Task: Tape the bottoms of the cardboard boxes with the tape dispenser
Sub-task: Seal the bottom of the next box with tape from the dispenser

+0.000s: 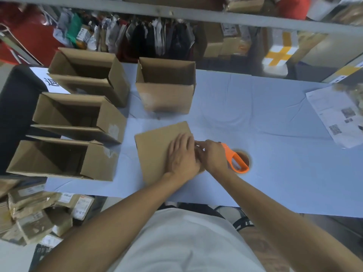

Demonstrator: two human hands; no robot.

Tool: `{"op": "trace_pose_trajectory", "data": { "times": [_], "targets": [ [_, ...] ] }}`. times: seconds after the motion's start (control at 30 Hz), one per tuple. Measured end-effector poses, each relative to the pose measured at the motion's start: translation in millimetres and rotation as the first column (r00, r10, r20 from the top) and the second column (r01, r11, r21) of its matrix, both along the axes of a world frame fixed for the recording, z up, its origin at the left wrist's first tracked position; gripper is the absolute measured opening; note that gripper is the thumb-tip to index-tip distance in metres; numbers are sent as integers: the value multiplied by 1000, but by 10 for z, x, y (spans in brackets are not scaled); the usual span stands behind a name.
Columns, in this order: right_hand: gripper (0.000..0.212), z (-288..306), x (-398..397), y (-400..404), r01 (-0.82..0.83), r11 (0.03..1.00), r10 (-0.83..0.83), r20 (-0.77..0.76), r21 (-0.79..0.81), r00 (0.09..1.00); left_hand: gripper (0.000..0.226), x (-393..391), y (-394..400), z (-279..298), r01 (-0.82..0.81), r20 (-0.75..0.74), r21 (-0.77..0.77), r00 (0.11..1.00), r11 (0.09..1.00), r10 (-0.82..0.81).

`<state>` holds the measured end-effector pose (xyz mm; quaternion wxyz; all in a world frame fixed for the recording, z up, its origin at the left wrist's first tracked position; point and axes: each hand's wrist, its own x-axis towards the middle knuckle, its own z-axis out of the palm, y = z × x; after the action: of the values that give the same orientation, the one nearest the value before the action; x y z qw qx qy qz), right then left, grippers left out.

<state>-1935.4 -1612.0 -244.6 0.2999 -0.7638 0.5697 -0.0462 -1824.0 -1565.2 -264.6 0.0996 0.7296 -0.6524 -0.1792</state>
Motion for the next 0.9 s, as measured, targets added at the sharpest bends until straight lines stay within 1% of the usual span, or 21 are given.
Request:
{"op": "trace_pose_trajectory", "data": {
  "times": [0.03, 0.1, 0.17, 0.2, 0.23, 0.3, 0.33, 0.43, 0.47, 0.57, 0.63, 0.67, 0.7, 0.77, 0.8, 0.83, 0.87, 0.9],
  "targets": [
    [23, -26, -36, 41, 0, 1000, 0, -6, -14, 1000, 71, -24, 26, -35, 35, 12, 12, 999, 999, -35],
    [32, -59, -213, 81, 51, 995, -57, -65, -87, 996, 79, 5, 45, -115, 145, 85, 35, 985, 989, -148],
    [34, -95, -470, 104, 142, 977, -167, -156, -156, 974, 76, 61, 37, -160, 208, 113, 61, 970, 976, -214],
    [31, -121, -596, 134, 165, 974, -195, -206, -153, 959, 73, 73, 30, -166, 217, 111, 59, 969, 975, -222],
    [31, -154, -693, 178, 162, 980, -188, -259, -119, 947, 71, 77, 33, -168, 219, 107, 53, 969, 974, -224],
    [43, -235, -817, 269, 101, 995, -100, -352, -14, 931, 68, 54, 74, -175, 221, 93, 37, 970, 975, -223],
    [45, -271, -855, 290, 71, 997, -72, -381, -15, 922, 66, 34, 114, -178, 221, 84, 30, 971, 975, -222],
    [50, -321, -904, 204, 2, 992, -57, -434, -126, 899, 61, -18, 240, -181, 232, 69, 12, 970, 973, -232],
    [53, -330, -909, 163, -10, 994, -37, -416, -111, 908, 59, -28, 269, -182, 237, 74, 3, 969, 971, -237],
    [66, -330, -928, 97, -63, 998, 57, -294, -12, 954, 51, -34, 263, -161, 220, 80, -25, 973, 975, -217],
    [68, -293, -996, 47, -80, 996, 67, -231, -48, 971, 45, -37, 199, -115, 181, 63, -25, 982, 983, -179],
    [65, -274, -1052, 11, -64, 995, 49, -180, -80, 982, 42, -34, 157, -90, 157, 39, -33, 987, 987, -156],
    [60, -247, -1110, -17, -23, 996, 14, -96, -90, 995, 40, -26, 117, -61, 131, 5, -45, 991, 990, -131],
    [57, -167, -1191, -37, 79, 997, -76, 133, -20, 988, 39, 0, 28, -7, 77, -87, -56, 993, 995, -82],
    [54, -125, -1202, -29, 106, 994, -111, 241, 35, 964, 38, 17, -27, 21, 52, -157, -50, 986, 997, -59],
    [50, -76, -1197, -12, 112, 990, -132, 311, 81, 941, 36, 31, -90, 59, 23, -242, -40, 970, 999, -32],
    [49, -28, -1179, 4, 113, 987, -145, 331, 116, 932, 33, 38, -156, 96, -17, -335, -20, 942, 1000, 9],
    [57, 17, -1151, 17, 115, 983, -156, 321, 143, 934, 30, 36, -221, 145, -67, -422, 19, 904, 998, 69]
  ]
}}
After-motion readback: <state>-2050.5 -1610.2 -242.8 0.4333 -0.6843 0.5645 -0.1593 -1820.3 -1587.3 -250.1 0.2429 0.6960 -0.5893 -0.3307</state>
